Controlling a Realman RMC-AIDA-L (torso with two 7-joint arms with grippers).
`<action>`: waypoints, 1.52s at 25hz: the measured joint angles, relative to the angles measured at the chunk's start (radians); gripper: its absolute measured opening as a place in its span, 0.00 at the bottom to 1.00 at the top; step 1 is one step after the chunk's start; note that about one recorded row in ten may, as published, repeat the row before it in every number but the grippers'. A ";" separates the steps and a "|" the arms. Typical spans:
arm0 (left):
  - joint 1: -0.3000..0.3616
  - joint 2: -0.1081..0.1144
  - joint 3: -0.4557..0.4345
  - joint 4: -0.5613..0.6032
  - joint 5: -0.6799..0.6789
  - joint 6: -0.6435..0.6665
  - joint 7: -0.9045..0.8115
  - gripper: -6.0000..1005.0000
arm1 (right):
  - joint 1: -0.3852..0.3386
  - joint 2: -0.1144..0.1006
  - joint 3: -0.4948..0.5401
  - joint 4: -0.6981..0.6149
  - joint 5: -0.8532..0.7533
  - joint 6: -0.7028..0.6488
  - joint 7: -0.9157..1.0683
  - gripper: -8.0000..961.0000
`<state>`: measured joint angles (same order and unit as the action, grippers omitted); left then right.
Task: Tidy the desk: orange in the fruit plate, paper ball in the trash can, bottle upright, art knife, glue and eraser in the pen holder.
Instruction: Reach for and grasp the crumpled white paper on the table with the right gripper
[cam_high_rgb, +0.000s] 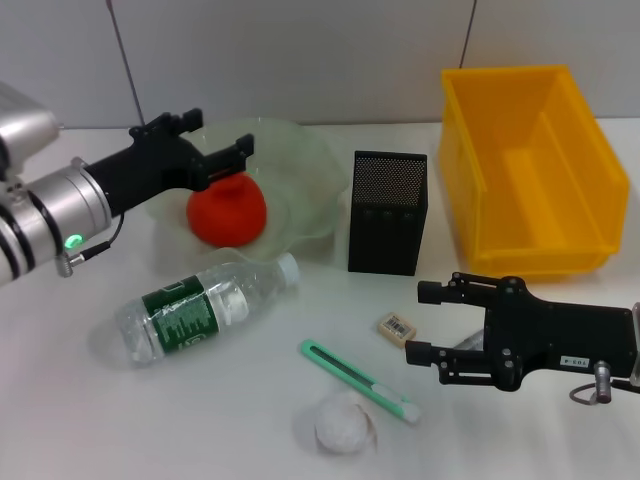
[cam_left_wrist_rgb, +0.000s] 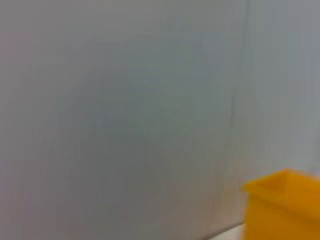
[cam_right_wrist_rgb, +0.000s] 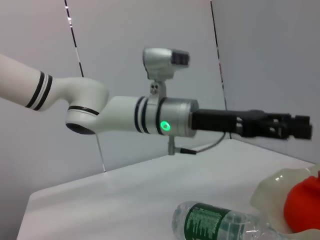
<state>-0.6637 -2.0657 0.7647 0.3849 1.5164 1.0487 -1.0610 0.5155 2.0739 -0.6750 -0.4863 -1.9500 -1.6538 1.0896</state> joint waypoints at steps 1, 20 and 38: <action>0.013 0.006 0.010 0.021 0.008 0.052 -0.047 0.79 | 0.000 0.000 0.000 0.000 0.000 0.000 0.000 0.79; 0.242 0.075 0.158 0.210 0.255 0.672 -0.102 0.86 | 0.012 -0.007 0.005 0.000 0.002 -0.005 0.005 0.79; 0.248 0.052 0.149 0.201 0.274 0.656 -0.069 0.85 | 0.293 -0.115 -0.197 -0.558 -0.208 -0.244 0.994 0.79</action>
<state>-0.4158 -2.0133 0.9140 0.5860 1.7904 1.7049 -1.1297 0.8084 1.9585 -0.8720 -1.0444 -2.1581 -1.8977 2.0835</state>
